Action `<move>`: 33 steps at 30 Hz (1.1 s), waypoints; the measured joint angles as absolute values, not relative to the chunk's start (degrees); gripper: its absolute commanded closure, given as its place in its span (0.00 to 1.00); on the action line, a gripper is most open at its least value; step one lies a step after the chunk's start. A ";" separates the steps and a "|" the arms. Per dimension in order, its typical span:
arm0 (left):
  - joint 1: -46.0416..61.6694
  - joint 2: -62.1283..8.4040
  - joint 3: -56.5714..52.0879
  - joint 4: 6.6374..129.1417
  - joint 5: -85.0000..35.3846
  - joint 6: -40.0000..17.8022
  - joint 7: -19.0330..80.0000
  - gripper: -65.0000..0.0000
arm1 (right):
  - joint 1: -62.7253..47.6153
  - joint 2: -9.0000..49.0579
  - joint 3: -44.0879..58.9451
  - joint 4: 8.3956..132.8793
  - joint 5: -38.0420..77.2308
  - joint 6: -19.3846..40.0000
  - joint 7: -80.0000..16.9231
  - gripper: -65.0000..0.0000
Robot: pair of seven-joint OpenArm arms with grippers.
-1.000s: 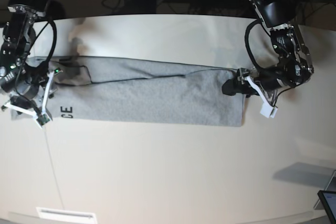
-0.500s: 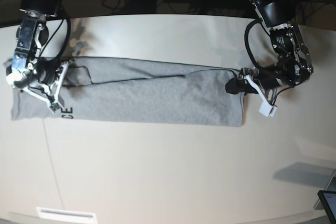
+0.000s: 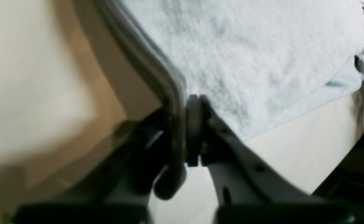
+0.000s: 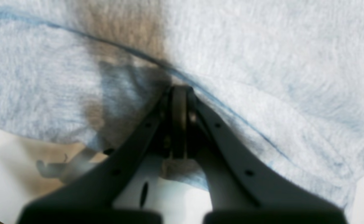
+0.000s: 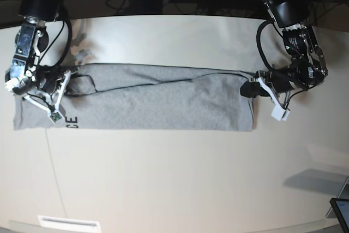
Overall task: Fold the T-shirt properly
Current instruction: 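Lift the hem end with the left gripper and fold it toward the right gripper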
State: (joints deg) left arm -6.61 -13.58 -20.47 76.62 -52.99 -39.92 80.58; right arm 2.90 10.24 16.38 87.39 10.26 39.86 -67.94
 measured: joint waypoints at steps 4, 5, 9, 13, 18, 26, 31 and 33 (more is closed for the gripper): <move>-6.61 -14.04 -20.47 76.66 -52.99 -39.92 80.62 1.00 | 2.90 10.24 16.38 87.39 10.28 39.83 -67.96 1.00; -6.59 -14.11 -20.47 76.77 -52.99 -39.92 80.60 1.00 | 2.90 10.24 16.40 87.35 10.28 39.83 -67.96 1.00; -6.13 -13.98 -20.43 82.28 -52.93 -39.79 80.97 1.00 | 2.98 10.24 16.40 87.24 10.31 39.83 -67.96 1.00; -5.89 -13.96 -20.10 87.15 -53.84 -39.75 80.60 1.00 | 3.01 10.24 16.40 87.20 10.33 39.83 -67.96 1.00; -5.54 -13.72 -13.91 87.44 -53.21 -39.72 80.97 1.00 | 3.01 10.24 16.40 87.20 10.33 39.83 -67.99 1.00; -5.61 -13.80 -6.02 87.85 -53.43 -39.72 80.99 1.00 | 3.01 10.24 16.40 87.20 10.35 39.83 -67.81 1.00; -5.56 -13.17 -1.74 93.78 -53.04 -39.70 81.06 1.00 | 3.03 10.24 16.40 87.18 10.33 39.81 -67.81 1.00; -5.89 -11.86 0.32 95.48 -53.82 -39.72 80.77 1.00 | 3.03 10.24 16.38 87.18 10.35 39.83 -67.77 1.00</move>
